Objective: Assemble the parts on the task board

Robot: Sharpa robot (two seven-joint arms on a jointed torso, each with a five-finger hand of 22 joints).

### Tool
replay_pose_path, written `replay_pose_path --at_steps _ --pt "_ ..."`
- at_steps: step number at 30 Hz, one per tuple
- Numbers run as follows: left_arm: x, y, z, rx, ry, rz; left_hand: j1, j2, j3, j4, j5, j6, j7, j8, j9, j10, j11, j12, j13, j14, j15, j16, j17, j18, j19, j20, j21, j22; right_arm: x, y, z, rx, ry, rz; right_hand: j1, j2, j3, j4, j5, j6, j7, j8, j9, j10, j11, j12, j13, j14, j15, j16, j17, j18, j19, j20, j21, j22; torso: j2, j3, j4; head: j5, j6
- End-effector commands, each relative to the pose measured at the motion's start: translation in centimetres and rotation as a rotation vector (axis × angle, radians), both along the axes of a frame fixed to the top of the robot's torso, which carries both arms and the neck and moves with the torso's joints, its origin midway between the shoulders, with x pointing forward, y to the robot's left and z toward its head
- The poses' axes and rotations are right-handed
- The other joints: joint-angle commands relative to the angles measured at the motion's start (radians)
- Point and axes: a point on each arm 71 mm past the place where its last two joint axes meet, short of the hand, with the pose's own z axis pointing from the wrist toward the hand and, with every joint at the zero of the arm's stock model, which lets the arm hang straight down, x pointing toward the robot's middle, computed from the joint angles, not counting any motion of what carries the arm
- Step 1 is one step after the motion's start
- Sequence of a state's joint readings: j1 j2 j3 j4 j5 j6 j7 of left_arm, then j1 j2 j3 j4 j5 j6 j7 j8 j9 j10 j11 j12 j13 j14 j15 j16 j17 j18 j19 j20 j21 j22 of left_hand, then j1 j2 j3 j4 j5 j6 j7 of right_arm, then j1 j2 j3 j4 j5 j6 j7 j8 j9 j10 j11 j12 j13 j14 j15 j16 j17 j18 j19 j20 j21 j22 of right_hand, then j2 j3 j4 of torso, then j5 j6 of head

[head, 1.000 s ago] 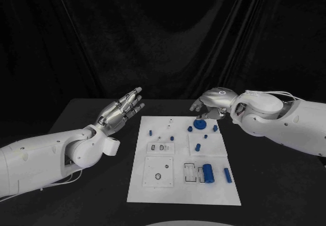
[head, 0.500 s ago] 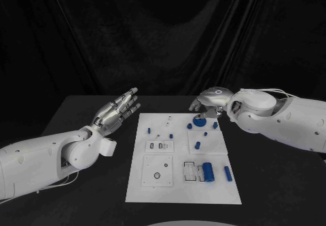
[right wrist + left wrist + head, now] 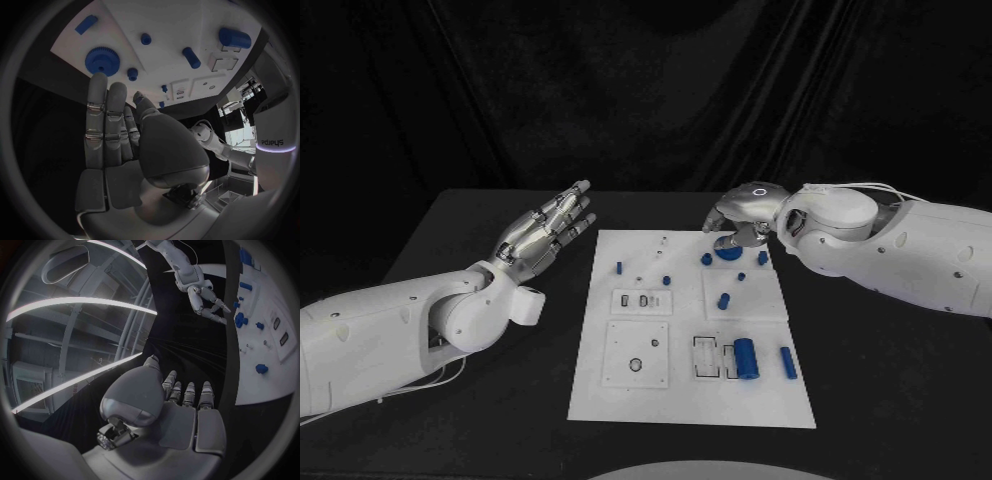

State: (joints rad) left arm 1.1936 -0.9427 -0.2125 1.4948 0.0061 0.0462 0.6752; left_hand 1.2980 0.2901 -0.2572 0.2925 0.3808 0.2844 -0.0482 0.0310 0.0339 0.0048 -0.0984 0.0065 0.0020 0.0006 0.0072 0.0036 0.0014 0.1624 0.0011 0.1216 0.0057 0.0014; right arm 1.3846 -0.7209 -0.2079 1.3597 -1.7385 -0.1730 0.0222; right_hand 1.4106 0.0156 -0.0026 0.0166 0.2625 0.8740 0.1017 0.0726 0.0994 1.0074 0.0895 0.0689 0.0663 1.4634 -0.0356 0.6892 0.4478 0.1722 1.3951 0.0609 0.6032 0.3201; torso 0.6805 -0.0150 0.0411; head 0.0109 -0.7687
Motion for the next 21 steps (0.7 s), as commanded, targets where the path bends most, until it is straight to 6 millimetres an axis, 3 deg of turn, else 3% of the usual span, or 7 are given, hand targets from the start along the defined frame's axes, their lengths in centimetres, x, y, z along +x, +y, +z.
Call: replay_pose_path --at_steps 1,17,21 --pt "0.02 -0.08 0.47 -0.03 -0.041 -0.01 0.011 -0.001 0.007 0.0 0.008 0.006 0.003 0.005 0.001 0.002 0.007 -0.005 0.0 -0.001 -0.004 -0.004 -0.001 0.015 -0.001 -0.006 -0.006 -0.001 0.07 0.01 -0.48 -0.022 0.013 -0.006 0.001 -0.009 0.006 0.001 -0.002 0.001 0.002 0.004 -0.004 -0.005 0.0 -0.005 -0.001 -0.004 0.003 0.006 0.002 0.005 -0.009 0.0 0.006 0.005 0.009 0.0004 0.0035 -0.007 0.001" --pt "0.18 -0.1 0.35 -0.028 -0.033 -0.018 0.018 0.0 0.015 0.0 0.019 0.016 0.005 0.007 0.002 -0.001 0.01 -0.005 -0.001 -0.001 -0.004 -0.004 -0.001 0.016 -0.001 -0.005 -0.006 -0.001 0.12 0.19 -1.3 -0.047 0.054 0.01 -0.011 -0.017 0.007 0.004 -0.028 -0.05 0.0 -0.011 -0.029 -0.038 0.002 -0.007 -0.003 -0.012 0.002 0.022 0.011 0.008 -0.032 0.004 0.033 0.037 0.027 0.0007 0.0045 -0.01 -0.001" --pt "0.19 -0.1 0.32 -0.027 -0.03 -0.021 0.019 0.001 0.017 0.0 0.021 0.019 0.007 0.007 0.002 -0.001 0.011 -0.005 -0.001 -0.001 -0.004 -0.004 -0.001 0.016 -0.001 -0.005 -0.006 -0.001 0.09 0.22 -1.43 -0.045 0.055 0.012 -0.009 -0.016 0.009 0.002 -0.027 -0.046 0.0 -0.008 -0.031 -0.028 0.0 -0.002 0.0 -0.012 0.001 0.025 0.013 0.009 -0.035 0.004 0.038 0.043 0.026 0.0003 0.0055 -0.012 -0.006"
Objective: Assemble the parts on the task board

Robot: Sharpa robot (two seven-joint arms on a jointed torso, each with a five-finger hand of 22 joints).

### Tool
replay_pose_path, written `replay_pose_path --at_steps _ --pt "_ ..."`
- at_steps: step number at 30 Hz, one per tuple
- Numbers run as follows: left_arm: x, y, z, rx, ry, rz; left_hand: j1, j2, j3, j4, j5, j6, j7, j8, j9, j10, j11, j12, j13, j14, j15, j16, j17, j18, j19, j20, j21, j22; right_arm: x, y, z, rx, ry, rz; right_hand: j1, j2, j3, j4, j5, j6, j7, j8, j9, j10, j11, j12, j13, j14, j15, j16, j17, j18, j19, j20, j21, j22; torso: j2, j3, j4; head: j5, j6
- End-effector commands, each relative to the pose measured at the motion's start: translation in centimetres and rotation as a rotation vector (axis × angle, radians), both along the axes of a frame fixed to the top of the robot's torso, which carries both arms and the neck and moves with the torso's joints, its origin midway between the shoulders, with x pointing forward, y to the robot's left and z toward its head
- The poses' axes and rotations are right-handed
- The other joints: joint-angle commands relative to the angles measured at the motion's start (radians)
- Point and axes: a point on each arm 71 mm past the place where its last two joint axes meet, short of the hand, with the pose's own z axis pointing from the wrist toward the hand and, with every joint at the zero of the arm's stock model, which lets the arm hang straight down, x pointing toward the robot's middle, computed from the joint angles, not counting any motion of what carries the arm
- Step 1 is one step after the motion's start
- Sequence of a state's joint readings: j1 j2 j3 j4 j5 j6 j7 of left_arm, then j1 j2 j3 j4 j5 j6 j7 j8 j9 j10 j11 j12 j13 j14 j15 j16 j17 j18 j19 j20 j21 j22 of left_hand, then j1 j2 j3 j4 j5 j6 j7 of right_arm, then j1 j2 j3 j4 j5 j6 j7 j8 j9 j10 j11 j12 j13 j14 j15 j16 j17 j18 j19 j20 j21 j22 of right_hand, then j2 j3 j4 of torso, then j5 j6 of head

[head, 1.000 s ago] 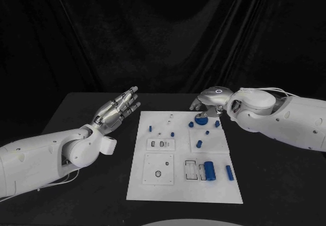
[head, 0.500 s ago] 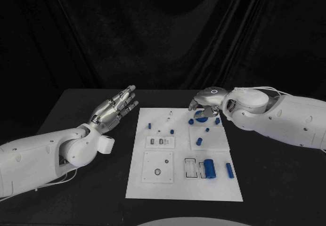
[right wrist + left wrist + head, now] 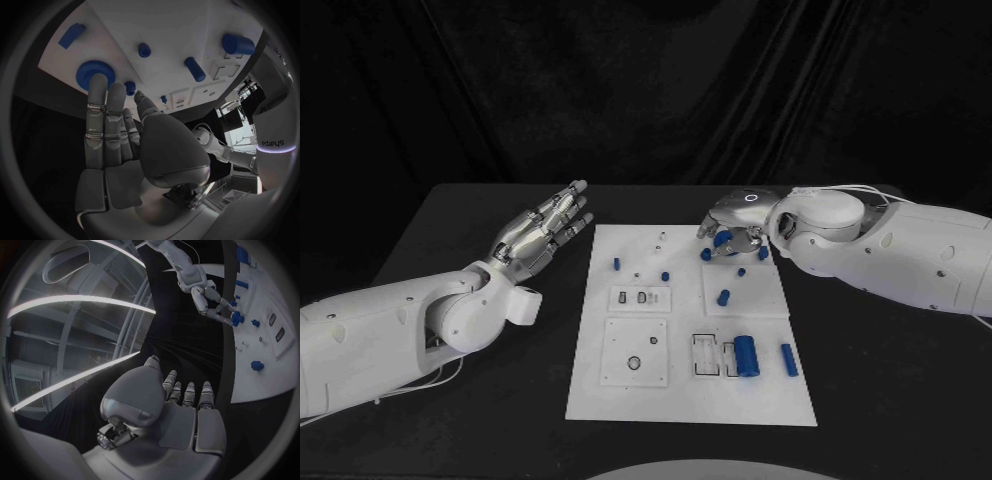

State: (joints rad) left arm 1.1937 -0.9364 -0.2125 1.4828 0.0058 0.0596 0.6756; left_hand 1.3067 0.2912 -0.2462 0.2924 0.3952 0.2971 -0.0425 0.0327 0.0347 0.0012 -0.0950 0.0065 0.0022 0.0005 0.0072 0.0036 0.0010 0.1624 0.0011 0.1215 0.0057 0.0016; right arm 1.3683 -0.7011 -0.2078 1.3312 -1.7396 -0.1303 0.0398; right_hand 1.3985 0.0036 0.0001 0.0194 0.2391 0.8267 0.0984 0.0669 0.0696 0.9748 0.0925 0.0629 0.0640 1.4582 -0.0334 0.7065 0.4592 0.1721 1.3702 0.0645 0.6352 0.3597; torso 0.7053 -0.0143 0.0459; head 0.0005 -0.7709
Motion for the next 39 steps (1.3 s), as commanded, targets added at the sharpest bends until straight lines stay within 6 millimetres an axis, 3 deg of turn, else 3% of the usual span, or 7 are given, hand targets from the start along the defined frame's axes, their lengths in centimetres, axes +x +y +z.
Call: replay_pose_path --at_steps 1,7,11,18,31,37,39 --pt "0.0 -0.1 0.4 -0.024 -0.029 -0.014 0.011 0.0 0.006 0.0 0.007 0.006 0.001 0.005 0.001 0.002 0.007 -0.005 -0.001 -0.001 -0.004 -0.004 -0.001 0.016 -0.001 -0.005 -0.006 -0.002 -0.1 0.0 -0.3 -0.013 0.007 0.006 0.003 -0.004 0.007 -0.001 -0.003 0.005 0.004 -0.001 -0.001 0.008 -0.003 0.005 0.003 -0.007 -0.002 0.008 0.002 0.009 -0.011 0.0 0.008 0.005 0.0 -0.0003 0.0008 -0.001 -0.006" --pt "0.0 0.0 0.3 -0.022 -0.025 -0.016 0.011 0.001 0.008 0.001 0.007 0.01 0.003 0.006 0.002 0.002 0.009 -0.006 -0.001 -0.001 -0.003 -0.004 -0.001 0.016 -0.001 -0.004 -0.006 -0.002 0.0 0.1 -0.5 -0.014 0.01 0.004 0.006 -0.002 0.01 -0.003 0.003 0.012 0.006 0.002 0.0 0.017 -0.004 0.007 0.003 -0.008 -0.002 0.011 0.005 0.009 -0.016 0.0 0.014 0.012 -0.001 -0.001 -0.0005 -0.001 -0.008" --pt "0.0 0.0 0.3 -0.022 -0.022 -0.018 0.012 -0.001 0.012 0.001 0.008 0.025 0.009 0.009 0.004 0.002 0.016 -0.006 -0.001 -0.001 -0.001 -0.004 -0.001 0.016 -0.001 -0.002 -0.006 -0.002 0.1 0.1 -0.7 -0.017 0.014 0.001 0.011 0.0 0.02 -0.009 0.041 0.037 0.006 0.01 0.002 0.019 -0.002 0.004 0.002 -0.011 -0.001 0.016 0.008 0.009 -0.026 0.001 0.026 0.027 -0.002 -0.0014 0.0 -0.003 -0.013" --pt "0.0 0.1 0.3 -0.021 -0.019 -0.019 0.012 -0.001 0.012 0.001 0.008 0.032 0.011 0.011 0.005 0.002 0.018 -0.006 -0.001 -0.001 -0.001 -0.004 -0.001 0.016 -0.001 -0.001 -0.006 -0.002 0.2 0.2 -1.5 -0.015 0.018 -0.004 0.014 0.004 0.035 -0.014 0.067 0.061 0.009 0.015 0.005 0.027 -0.001 0.004 0.002 -0.013 0.002 0.022 0.013 0.009 -0.037 0.003 0.038 0.043 -0.005 -0.0022 0.001 -0.002 -0.015" --pt "0.2 0.2 0.2 -0.018 -0.013 -0.024 0.012 -0.001 0.016 0.0 0.011 0.05 0.02 0.017 0.007 0.005 0.028 -0.005 0.0 -0.001 -0.001 -0.004 -0.001 0.016 -0.001 0.0 -0.006 -0.002 0.5 0.5 -2.4 0.005 0.006 0.005 0.005 0.007 0.06 -0.009 0.058 0.107 0.002 0.024 0.013 0.053 -0.008 0.009 0.002 -0.015 -0.003 0.031 0.019 0.01 -0.053 0.001 0.056 0.067 -0.006 -0.0028 0.0015 -0.002 -0.029" --pt "0.2 0.2 0.1 -0.017 -0.009 -0.028 0.014 0.0 0.022 0.0 0.016 0.059 0.025 0.02 0.008 0.008 0.034 -0.003 0.001 -0.001 0.0 -0.004 -0.001 0.016 -0.001 0.001 -0.006 -0.002 0.5 0.6 -2.7 0.016 0.0 0.015 0.018 0.012 0.102 -0.008 0.047 0.142 -0.002 0.029 0.021 0.099 -0.014 0.018 0.002 -0.019 -0.006 0.034 0.023 0.01 -0.066 -0.002 0.069 0.086 -0.007 -0.0036 0.0006 -0.002 -0.031" --pt "0.2 0.2 0.1 -0.017 -0.007 -0.029 0.014 0.001 0.023 0.0 0.017 0.061 0.026 0.021 0.008 0.009 0.035 -0.003 0.001 -0.001 0.0 -0.004 -0.001 0.016 -0.001 0.002 -0.006 -0.002 0.5 0.6 -2.8 0.021 -0.005 0.019 0.03 0.014 0.131 -0.01 0.024 0.161 -0.003 0.033 0.027 0.126 -0.019 0.022 0.002 -0.019 -0.008 0.038 0.026 0.01 -0.07 -0.003 0.077 0.096 -0.007 -0.0038 0.0004 -0.002 -0.031"
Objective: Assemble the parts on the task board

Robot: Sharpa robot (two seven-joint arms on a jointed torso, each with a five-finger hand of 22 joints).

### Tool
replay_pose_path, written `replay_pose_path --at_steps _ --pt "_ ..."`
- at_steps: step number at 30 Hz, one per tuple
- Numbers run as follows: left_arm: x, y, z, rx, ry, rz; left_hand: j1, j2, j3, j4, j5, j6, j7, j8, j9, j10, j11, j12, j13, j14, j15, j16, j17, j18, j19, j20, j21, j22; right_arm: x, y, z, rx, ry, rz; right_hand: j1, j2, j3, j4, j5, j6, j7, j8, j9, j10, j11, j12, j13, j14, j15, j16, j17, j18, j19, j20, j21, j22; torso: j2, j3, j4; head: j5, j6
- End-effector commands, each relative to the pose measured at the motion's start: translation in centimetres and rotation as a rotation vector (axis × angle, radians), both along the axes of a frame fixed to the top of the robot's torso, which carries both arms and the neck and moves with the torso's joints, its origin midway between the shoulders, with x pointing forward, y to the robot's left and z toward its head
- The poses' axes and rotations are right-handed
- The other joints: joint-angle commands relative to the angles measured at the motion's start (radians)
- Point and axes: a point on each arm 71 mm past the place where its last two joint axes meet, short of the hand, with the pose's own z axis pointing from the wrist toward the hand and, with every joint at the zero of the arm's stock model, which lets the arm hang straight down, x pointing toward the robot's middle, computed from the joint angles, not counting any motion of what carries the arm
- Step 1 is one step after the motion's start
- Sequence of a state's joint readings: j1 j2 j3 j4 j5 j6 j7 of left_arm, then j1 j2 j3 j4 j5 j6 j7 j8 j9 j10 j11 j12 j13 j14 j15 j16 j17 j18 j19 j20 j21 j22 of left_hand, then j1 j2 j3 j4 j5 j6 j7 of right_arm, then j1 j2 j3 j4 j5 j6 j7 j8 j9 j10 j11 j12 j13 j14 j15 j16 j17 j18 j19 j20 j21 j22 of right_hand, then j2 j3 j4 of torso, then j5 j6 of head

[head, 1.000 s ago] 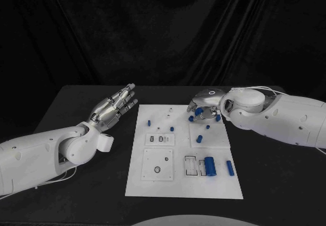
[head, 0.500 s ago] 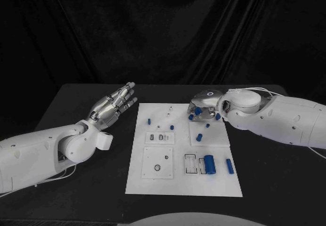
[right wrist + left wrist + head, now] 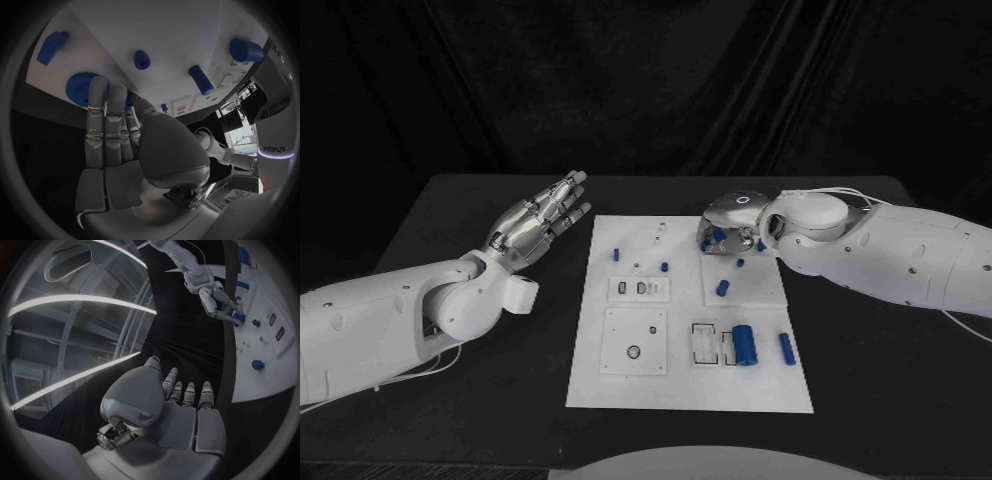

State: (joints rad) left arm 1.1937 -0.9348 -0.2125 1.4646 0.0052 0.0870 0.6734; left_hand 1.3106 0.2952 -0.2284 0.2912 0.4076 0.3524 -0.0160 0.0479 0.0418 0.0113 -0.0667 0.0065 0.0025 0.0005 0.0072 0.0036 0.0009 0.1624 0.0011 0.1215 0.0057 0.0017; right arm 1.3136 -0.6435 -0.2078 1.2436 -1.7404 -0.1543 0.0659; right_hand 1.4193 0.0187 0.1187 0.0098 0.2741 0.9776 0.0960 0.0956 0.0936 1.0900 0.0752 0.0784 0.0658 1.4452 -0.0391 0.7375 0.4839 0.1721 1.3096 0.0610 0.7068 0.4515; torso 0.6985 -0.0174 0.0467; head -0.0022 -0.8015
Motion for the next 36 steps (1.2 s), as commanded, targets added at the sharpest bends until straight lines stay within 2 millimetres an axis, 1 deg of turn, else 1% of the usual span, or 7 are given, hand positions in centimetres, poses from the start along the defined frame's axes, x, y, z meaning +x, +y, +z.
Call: replay_pose_path --at_steps 1,7,11,15,27,32,36 --pt "0.0 -0.2 0.2 -0.013 -0.009 -0.02 0.011 -0.003 0.007 0.001 0.005 0.009 0.001 0.007 0.001 0.0 0.008 -0.003 0.001 -0.001 0.0 -0.004 -0.001 0.016 -0.001 0.002 -0.006 -0.002 0.0 0.1 0.1 0.022 -0.033 0.018 0.016 -0.003 0.032 -0.001 -0.038 0.023 0.0 0.008 0.007 0.023 -0.004 0.005 -0.001 -0.006 -0.003 0.008 0.003 0.009 -0.013 0.001 0.01 0.01 -0.001 -0.0006 -0.0006 0.001 0.0" --pt "0.0 -0.2 0.2 -0.011 -0.005 -0.024 0.021 -0.004 0.019 -0.001 0.022 0.016 0.007 0.013 0.002 0.004 0.015 -0.002 0.002 -0.001 0.001 -0.004 -0.001 0.017 -0.001 0.005 -0.006 -0.002 0.0 0.0 -0.1 0.03 -0.034 0.023 0.017 -0.021 0.088 0.004 -0.044 0.05 0.003 0.011 0.018 0.057 -0.011 0.0 -0.001 -0.005 -0.004 0.023 0.02 0.01 -0.022 -0.002 0.025 0.03 -0.001 -0.0007 -0.0009 0.004 -0.002" --pt "0.1 -0.1 0.1 -0.01 -0.003 -0.025 0.038 -0.006 0.032 -0.004 0.048 0.02 0.01 0.018 0.003 0.006 0.019 -0.001 0.003 -0.001 0.001 -0.004 -0.001 0.017 -0.001 0.006 -0.006 -0.002 -0.1 0.0 0.1 0.063 -0.034 0.027 0.035 -0.032 0.134 -0.006 -0.031 0.073 0.013 0.016 0.027 0.092 -0.018 0.002 -0.001 -0.004 0.0 0.041 0.041 0.009 -0.029 -0.001 0.036 0.045 -0.002 -0.0006 -0.001 0.005 -0.004" --pt "0.1 0.1 0.1 -0.008 -0.002 -0.021 0.047 -0.007 0.038 -0.006 0.059 0.026 0.013 0.022 0.003 0.008 0.022 -0.001 0.003 -0.001 0.001 -0.004 -0.001 0.017 -0.001 0.007 -0.006 -0.002 -0.4 0.1 0.5 0.093 -0.047 0.042 0.05 -0.046 0.18 -0.018 -0.01 0.086 0.029 0.015 0.033 0.108 -0.011 -0.007 -0.003 -0.007 0.012 0.048 0.049 0.007 -0.038 0.007 0.051 0.063 -0.002 -0.0008 -0.0005 0.008 -0.003" --pt "-0.2 0.4 0.2 0.02 -0.012 0.035 0.064 -0.017 0.041 -0.008 0.087 0.05 0.022 0.036 0.006 0.015 0.032 0.001 0.005 -0.001 0.008 -0.004 -0.001 0.017 -0.001 0.013 -0.006 -0.002 0.4 2.2 5.4 0.161 -0.1 0.062 0.036 -0.069 0.219 -0.01 -0.021 0.094 0.035 0.009 0.036 0.124 -0.009 -0.014 -0.003 -0.008 0.015 0.06 0.064 0.009 -0.052 0.012 0.068 0.085 -0.003 -0.0011 -0.0007 0.025 -0.005" --pt "-0.4 0.2 0.4 0.007 -0.03 0.038 0.07 -0.025 0.037 -0.003 0.09 -0.007 0.007 0.022 -0.002 0.012 0.016 0.0 0.004 -0.001 0.002 -0.004 -0.001 0.018 -0.001 0.009 -0.006 -0.002 1.3 3.3 6.1 0.157 -0.1 0.058 0.037 -0.076 0.233 -0.01 -0.024 0.092 0.037 0.004 0.036 0.115 -0.006 -0.017 -0.004 -0.007 0.017 0.067 0.072 0.009 -0.057 0.014 0.074 0.093 -0.002 -0.0024 0.0014 0.037 -0.002" --pt "-0.4 0.0 0.6 -0.005 -0.044 0.034 0.082 -0.026 0.033 -0.001 0.089 -0.111 -0.041 -0.011 -0.012 0.014 -0.02 0.0 0.004 -0.001 -0.005 -0.004 -0.001 0.017 -0.001 0.003 -0.006 -0.002 1.9 4.2 6.2 0.148 -0.114 0.067 0.036 -0.079 0.238 -0.009 -0.028 0.091 0.038 0.001 0.036 0.112 -0.004 -0.017 -0.004 -0.006 0.018 0.073 0.079 0.009 -0.058 0.015 0.077 0.097 0.003 -0.0048 0.0062 0.039 0.007"
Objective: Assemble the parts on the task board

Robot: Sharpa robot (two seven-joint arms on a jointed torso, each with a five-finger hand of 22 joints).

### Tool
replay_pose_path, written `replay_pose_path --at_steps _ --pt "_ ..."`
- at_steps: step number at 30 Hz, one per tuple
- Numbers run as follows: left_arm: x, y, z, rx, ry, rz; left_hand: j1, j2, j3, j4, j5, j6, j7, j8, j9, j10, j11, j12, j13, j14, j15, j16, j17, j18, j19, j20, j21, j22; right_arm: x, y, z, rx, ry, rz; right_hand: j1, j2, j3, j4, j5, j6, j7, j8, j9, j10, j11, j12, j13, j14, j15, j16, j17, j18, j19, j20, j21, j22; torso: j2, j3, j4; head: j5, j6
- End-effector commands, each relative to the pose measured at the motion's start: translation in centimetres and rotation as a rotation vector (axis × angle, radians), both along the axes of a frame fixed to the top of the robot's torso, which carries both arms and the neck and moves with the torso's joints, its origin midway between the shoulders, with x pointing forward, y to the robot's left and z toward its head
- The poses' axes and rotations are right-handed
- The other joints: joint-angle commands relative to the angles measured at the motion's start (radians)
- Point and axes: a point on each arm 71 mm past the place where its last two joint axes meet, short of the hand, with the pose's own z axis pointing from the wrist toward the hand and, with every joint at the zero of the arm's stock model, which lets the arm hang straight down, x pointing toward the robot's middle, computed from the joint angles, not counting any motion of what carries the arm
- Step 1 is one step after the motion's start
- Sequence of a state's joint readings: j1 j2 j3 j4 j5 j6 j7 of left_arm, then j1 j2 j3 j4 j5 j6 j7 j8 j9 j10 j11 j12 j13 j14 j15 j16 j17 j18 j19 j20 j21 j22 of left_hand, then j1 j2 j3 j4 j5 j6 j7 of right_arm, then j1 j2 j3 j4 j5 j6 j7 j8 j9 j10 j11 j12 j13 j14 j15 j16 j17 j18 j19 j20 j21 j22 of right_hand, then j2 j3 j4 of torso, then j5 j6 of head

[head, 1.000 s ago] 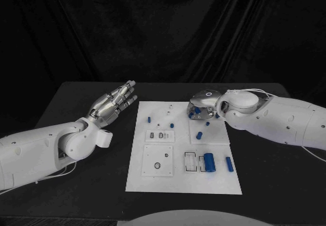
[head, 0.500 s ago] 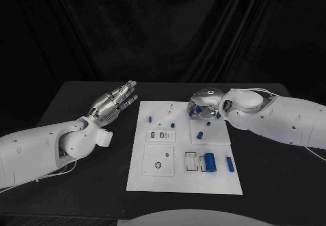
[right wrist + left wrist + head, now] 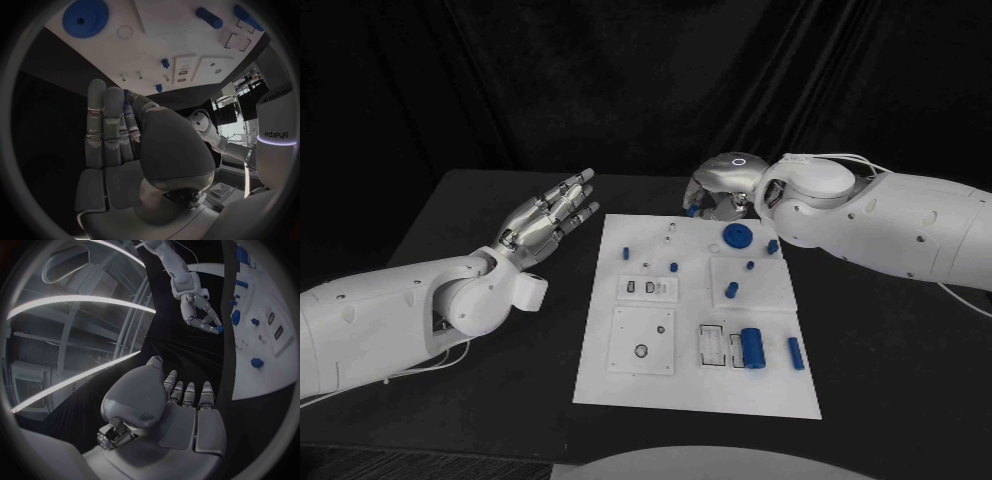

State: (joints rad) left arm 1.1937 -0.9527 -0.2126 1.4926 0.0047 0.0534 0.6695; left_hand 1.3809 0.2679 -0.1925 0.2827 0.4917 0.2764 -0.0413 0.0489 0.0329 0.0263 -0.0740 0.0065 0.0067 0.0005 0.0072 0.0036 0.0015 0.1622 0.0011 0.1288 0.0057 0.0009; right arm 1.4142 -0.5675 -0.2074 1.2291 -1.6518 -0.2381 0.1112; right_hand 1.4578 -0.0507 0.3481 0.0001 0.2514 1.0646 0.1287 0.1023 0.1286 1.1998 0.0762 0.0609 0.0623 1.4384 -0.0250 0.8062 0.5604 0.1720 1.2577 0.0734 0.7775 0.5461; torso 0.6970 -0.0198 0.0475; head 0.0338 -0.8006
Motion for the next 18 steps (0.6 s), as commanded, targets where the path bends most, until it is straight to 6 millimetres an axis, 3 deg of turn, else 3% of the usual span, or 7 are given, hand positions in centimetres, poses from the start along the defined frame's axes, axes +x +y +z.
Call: replay_pose_path --at_steps 1,4,8,12,16,18 --pt "0.0 -0.2 0.5 -0.016 -0.05 0.012 0.013 0.002 -0.003 0.007 0.005 -0.043 -0.022 -0.015 -0.004 -0.002 -0.017 0.0 0.0 0.0 -0.006 -0.004 -0.002 0.017 -0.001 -0.005 -0.006 -0.001 0.5 0.4 0.2 0.01 -0.008 -0.007 -0.004 -0.011 0.01 0.001 -0.008 0.003 0.006 -0.006 0.001 0.001 -0.005 0.001 0.0 0.0 0.004 0.002 -0.001 0.009 -0.007 0.003 0.007 0.003 0.006 -0.0032 0.0064 0.004 0.008" --pt "-0.1 -0.5 0.6 -0.004 -0.067 -0.002 0.015 0.002 -0.007 0.009 0.005 -0.078 -0.04 -0.024 -0.008 -0.007 -0.037 -0.002 -0.002 0.0 -0.008 -0.004 -0.002 0.017 -0.001 -0.008 -0.006 -0.001 0.7 0.9 0.0 -0.005 -0.011 0.001 -0.007 -0.015 0.012 0.004 -0.013 0.003 0.006 -0.008 0.001 0.0 -0.004 0.001 0.0 -0.001 0.005 0.0 -0.003 0.009 -0.01 0.004 0.008 0.006 0.012 -0.0046 0.0119 0.001 0.012" --pt "-0.2 -0.6 0.6 0.01 -0.088 -0.013 0.011 0.003 -0.012 0.01 -0.001 -0.095 -0.05 -0.026 -0.009 -0.011 -0.046 -0.002 -0.003 0.0 -0.01 -0.004 -0.002 0.016 -0.001 -0.009 -0.006 -0.001 0.8 1.4 -0.1 -0.015 -0.011 0.006 -0.009 -0.017 0.014 0.006 -0.015 0.002 0.006 -0.009 0.001 -0.001 -0.004 0.001 0.0 0.0 0.006 0.011 0.012 0.009 -0.012 0.004 0.009 0.008 0.023 -0.0059 0.0182 -0.011 0.015" --pt "-0.1 -0.7 0.6 0.021 -0.103 -0.008 -0.002 0.006 -0.023 0.011 -0.009 -0.124 -0.074 -0.029 -0.012 -0.018 -0.068 -0.004 -0.004 0.0 -0.017 -0.004 -0.002 0.016 -0.001 -0.014 -0.006 -0.001 1.0 1.7 -0.3 -0.023 -0.008 0.007 -0.011 -0.019 0.018 0.008 -0.017 0.001 0.006 -0.011 0.001 -0.001 -0.004 0.002 0.0 0.008 0.006 0.04 0.046 0.009 -0.013 0.005 0.012 0.011 0.034 -0.0049 0.0238 -0.02 0.024" --pt "0.0 -0.6 0.6 0.031 -0.112 0.001 -0.007 0.01 -0.031 0.011 -0.011 -0.173 -0.109 -0.034 -0.017 -0.021 -0.076 -0.005 -0.005 0.0 -0.02 -0.004 -0.002 0.016 -0.001 -0.019 -0.006 -0.001 1.2 1.7 -0.6 -0.032 0.0 0.001 -0.012 -0.02 0.021 0.009 -0.017 0.0 0.006 -0.013 0.001 -0.002 -0.004 0.001 0.0 0.009 0.006 0.043 0.05 0.009 -0.013 0.005 0.015 0.014 0.043 -0.0043 0.0271 -0.03 0.034" --pt "0.0 -0.6 0.6 0.032 -0.114 0.003 -0.007 0.01 -0.032 0.011 -0.011 -0.174 -0.108 -0.034 -0.017 -0.022 -0.08 -0.005 -0.005 0.0 -0.02 -0.004 -0.002 0.016 -0.001 -0.019 -0.006 -0.001 1.2 1.7 -0.7 -0.034 0.002 -0.001 -0.012 -0.021 0.022 0.009 -0.017 -0.001 0.007 -0.014 0.0 -0.002 -0.004 0.001 0.0 0.009 0.006 0.043 0.049 0.009 -0.014 0.005 0.016 0.015 0.048 -0.0049 0.0282 -0.033 0.039"
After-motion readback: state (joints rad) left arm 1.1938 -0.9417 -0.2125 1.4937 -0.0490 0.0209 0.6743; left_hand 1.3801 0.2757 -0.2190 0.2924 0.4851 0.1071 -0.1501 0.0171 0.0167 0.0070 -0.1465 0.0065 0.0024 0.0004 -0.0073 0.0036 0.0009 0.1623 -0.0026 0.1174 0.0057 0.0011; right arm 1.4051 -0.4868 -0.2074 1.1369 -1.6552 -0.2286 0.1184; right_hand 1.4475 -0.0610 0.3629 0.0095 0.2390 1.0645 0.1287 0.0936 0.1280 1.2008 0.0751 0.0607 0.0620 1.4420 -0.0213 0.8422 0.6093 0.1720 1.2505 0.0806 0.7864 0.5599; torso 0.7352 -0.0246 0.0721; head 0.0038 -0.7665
